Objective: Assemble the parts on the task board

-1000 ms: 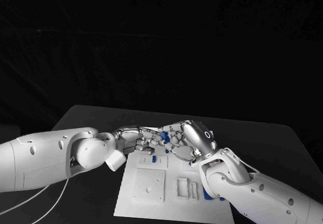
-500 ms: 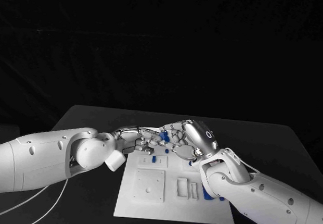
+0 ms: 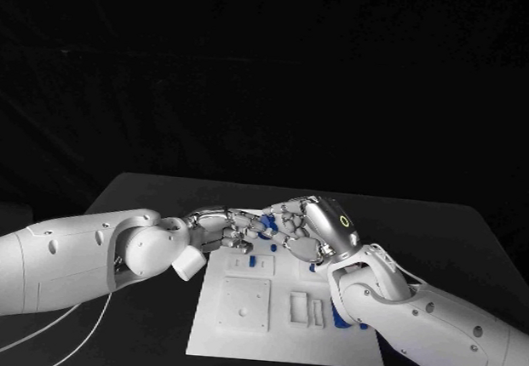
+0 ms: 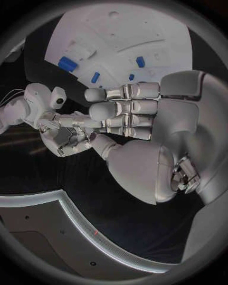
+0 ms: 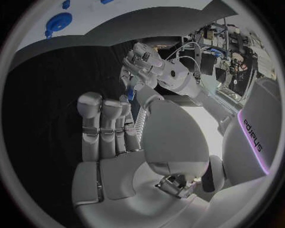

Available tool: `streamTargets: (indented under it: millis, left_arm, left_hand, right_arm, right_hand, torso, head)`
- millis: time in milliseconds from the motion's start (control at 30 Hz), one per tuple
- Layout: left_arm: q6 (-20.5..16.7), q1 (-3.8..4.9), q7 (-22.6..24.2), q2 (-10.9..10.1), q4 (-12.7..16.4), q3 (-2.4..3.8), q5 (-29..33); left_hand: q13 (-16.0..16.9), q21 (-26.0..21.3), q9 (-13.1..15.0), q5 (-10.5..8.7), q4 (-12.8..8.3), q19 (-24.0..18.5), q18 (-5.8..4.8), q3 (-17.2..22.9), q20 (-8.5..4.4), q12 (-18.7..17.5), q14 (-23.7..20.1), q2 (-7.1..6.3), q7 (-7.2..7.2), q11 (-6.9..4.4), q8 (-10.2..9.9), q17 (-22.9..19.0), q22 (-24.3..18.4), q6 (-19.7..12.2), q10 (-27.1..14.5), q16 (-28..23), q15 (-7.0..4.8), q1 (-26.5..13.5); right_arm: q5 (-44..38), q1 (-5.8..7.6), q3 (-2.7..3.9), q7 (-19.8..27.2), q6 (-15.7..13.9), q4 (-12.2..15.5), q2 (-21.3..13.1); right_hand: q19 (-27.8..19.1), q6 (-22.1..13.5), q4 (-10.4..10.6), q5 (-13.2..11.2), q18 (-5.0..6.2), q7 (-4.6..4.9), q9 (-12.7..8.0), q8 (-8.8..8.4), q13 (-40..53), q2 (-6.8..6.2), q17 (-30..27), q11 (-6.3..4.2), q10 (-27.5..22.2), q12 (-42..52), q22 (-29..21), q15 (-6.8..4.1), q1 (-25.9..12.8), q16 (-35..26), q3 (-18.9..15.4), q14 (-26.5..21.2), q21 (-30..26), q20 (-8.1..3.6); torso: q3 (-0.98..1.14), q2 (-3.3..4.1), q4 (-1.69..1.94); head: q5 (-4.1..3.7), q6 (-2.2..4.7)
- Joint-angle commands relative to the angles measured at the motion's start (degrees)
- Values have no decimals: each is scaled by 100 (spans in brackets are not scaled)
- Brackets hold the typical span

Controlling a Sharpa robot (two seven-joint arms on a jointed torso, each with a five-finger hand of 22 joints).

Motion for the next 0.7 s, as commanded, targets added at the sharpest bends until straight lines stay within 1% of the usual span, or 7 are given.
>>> streamTargets:
  millis: [33,200,267,333,367,467,700]
  left_arm:
    - [176,-2,-11,7,19,-3,-45]
    - [178,-2,-15,6,19,-3,-45]
    - [178,-2,-17,6,19,-3,-45]
    - [176,-2,-16,6,19,-3,-45]
    - [176,-2,-14,6,18,-3,-45]
    - [176,-2,-10,6,18,-3,-44]
    - [165,-2,8,7,13,-3,-20]
  left_hand:
    - [2,-3,66,42,1,37,-52,28,-15,39,4,51,12,-42,28,9,105,77,248,37,-42,-1]
    - [3,3,82,70,-5,39,-50,35,-16,46,9,46,10,-43,28,10,105,80,249,39,-43,-12]
    - [3,4,88,78,-6,39,-50,38,-16,49,8,46,9,-44,28,9,104,80,249,38,-44,-17]
    - [3,4,94,92,-8,38,-50,40,-17,51,10,43,8,-44,29,10,103,82,249,38,-45,-22]
    - [3,4,94,92,-8,38,-50,40,-17,51,10,43,8,-44,29,10,103,82,249,38,-45,-22]
    - [3,7,123,117,-12,39,-50,51,-18,57,11,40,4,-47,29,9,101,82,249,36,-46,-45]
    - [0,3,147,121,0,34,-55,57,-14,53,7,49,1,-44,29,6,98,76,248,29,-43,-78]
  right_arm:
    - [66,6,11,77,-164,-5,-9]
    - [109,6,11,142,-171,-5,-13]
    - [129,6,11,163,-174,-7,-14]
    - [144,6,11,176,-178,-8,-16]
    - [150,6,11,178,-179,-9,-16]
    - [160,6,11,177,-174,-11,-16]
    - [177,6,11,198,-87,-17,-14]
  right_hand:
    - [328,15,-51,-38,64,9,-1,-13,2,-5,10,-25,25,8,470,15,55,40,4,19,39,14]
    - [327,-91,-103,-54,62,25,-3,-13,-2,-7,23,-23,28,5,475,15,105,46,15,19,53,13]
    - [326,-216,-123,-59,58,17,-4,-14,-11,-13,28,-47,25,-6,477,2,120,43,9,17,58,5]
    - [324,-396,-131,-60,48,-5,-4,-11,-27,-30,30,-103,22,-27,476,-30,118,37,-20,18,53,-14]
    - [323,-409,-132,-60,44,-4,-3,-11,-31,-30,29,-105,20,-33,475,-32,120,33,-26,17,50,-20]
    - [323,-600,-129,-60,23,-11,-6,-14,-57,-58,24,-127,11,-69,470,-48,107,11,-108,18,36,-41]
    - [319,-774,-105,-53,1,-38,-6,-11,-103,-45,14,-151,-27,-134,454,-63,142,-35,-357,15,-24,-63]
  torso:
    - [2,0,3]
    - [2,1,0]
    - [1,1,-1]
    - [0,1,-1]
    - [0,0,0]
    - [0,0,3]
    - [-2,1,1]
  head:
    - [-4,-3]
    - [-4,-2]
    - [0,1]
    - [0,1]
    - [-1,3]
    - [-2,1]
    - [-2,6]
